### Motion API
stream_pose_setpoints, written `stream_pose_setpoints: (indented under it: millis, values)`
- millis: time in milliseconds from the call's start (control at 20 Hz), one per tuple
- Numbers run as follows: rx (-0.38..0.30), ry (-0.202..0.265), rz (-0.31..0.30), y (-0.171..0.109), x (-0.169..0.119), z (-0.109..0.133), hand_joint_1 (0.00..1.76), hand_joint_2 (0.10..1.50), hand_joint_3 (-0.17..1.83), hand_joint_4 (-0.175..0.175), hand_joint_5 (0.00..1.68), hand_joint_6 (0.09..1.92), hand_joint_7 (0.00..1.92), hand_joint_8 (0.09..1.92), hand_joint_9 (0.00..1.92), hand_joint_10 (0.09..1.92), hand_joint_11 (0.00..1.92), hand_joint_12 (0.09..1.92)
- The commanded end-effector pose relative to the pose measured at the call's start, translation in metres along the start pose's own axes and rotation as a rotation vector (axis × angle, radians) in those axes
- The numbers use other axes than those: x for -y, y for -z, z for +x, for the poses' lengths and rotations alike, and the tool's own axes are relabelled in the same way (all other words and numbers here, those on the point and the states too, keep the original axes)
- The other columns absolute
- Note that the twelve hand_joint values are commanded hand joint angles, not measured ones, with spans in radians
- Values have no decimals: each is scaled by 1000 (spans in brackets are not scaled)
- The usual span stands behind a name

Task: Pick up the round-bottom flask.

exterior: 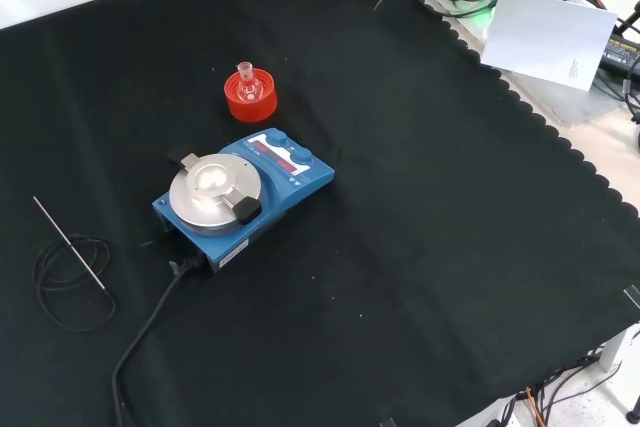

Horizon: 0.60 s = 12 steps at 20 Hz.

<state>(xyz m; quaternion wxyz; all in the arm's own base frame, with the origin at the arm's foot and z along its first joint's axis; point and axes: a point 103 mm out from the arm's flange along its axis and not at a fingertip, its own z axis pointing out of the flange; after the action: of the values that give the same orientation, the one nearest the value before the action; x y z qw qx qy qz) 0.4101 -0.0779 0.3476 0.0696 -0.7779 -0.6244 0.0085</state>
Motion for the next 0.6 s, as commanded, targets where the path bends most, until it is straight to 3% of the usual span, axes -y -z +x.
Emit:
stream_pose_setpoints:
  millis: [50, 300, 450, 600]
  values:
    - [-66, -46, -40, -44, -54, -37, 265, 1227, 189, -18, 284, 87, 115, 424, 181, 592, 0, 921]
    - [-101, -56, -41, -76, -68, -48, 317, 1200, 177, -23, 280, 87, 128, 433, 190, 598, 0, 936]
    - [-149, -58, -58, -94, -72, -52, 439, 1124, 149, -28, 289, 87, 146, 447, 211, 605, 0, 976]
    - [-169, -65, -37, -111, -77, -52, 536, 1066, 140, -37, 326, 87, 170, 468, 245, 611, 0, 1030]
